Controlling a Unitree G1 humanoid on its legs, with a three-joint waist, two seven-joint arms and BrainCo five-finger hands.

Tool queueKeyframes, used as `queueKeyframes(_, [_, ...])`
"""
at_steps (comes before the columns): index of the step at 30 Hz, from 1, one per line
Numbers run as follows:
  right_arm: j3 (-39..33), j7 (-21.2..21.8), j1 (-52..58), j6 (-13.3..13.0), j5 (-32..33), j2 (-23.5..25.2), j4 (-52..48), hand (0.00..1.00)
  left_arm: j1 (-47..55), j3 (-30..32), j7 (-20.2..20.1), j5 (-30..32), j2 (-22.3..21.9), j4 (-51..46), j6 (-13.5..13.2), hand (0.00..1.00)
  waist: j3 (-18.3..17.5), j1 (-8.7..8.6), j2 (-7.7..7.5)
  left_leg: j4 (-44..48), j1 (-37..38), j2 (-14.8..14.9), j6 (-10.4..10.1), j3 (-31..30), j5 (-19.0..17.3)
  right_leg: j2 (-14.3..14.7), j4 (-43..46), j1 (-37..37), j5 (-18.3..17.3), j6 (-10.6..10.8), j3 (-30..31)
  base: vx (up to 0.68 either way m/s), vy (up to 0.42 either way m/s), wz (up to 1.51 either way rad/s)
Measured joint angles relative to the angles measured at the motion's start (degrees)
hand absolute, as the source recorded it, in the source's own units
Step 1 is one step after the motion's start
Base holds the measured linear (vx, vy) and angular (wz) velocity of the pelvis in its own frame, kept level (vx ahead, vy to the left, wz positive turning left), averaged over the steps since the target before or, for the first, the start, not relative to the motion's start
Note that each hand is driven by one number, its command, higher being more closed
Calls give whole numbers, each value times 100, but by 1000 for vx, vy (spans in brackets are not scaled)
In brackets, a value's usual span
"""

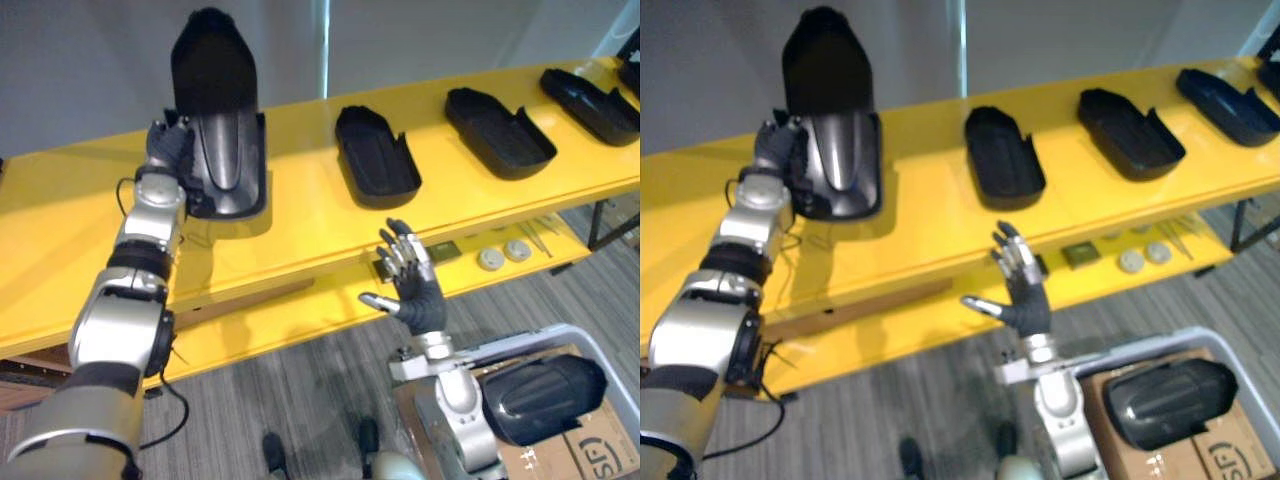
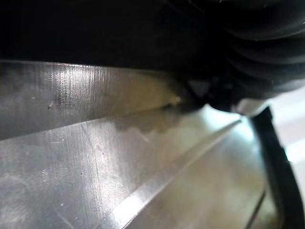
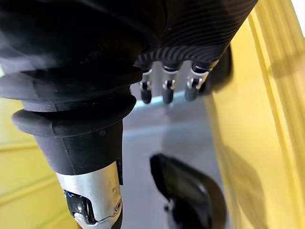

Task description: Walk over and take plastic housings, then place them on the shelf

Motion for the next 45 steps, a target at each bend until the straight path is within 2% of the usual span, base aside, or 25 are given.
queueKeyframes(5, [226,91,-75,0,0,3,132,0,-431,6,-76,-126,95,237,37,100,311,9,-77,-1,-105,-5,15,13,35,-12,215,-220,-56,-8,61,-28,4,-2])
queueKeyframes(10, [243,111,-89,1,100,-14,195,0,-596,143,-76,-81,137,421,229,100,444,15,-81,0,-136,0,15,-7,47,-12,322,-288,-76,-15,59,24,0,1])
queueKeyframes(14, [333,145,-91,1,104,-62,207,0,-642,298,-78,-65,157,458,255,100,570,33,-80,0,-130,-10,21,-22,52,-16,349,-287,-81,-16,55,23,4,2])
queueKeyframes(20, [503,209,-101,2,103,-114,414,0,-637,528,-99,310,152,632,411,100,577,49,-86,0,-119,-11,21,-49,52,-14,388,-279,-126,-34,47,29,-1,2])
queueKeyframes(25, [521,208,-95,3,102,-114,440,0,-633,727,-209,575,151,634,443,100,809,32,-162,-2,-119,-22,13,-143,85,-25,496,-274,-230,2,-10,6,-17,9])
queueKeyframes(33, [613,205,-91,3,102,-114,449,0,-570,892,-243,766,48,828,504,100,824,33,-165,-1,-134,-24,9,-168,91,-25,499,-277,-234,-5,-54,36,-7,2])
queueKeyframes(45, [614,198,-66,10,101,-117,451,0,-505,905,-330,709,-81,829,504,100,824,21,-164,-2,-136,-18,11,-173,95,-22,491,-276,-234,-5,-58,3,0,0])
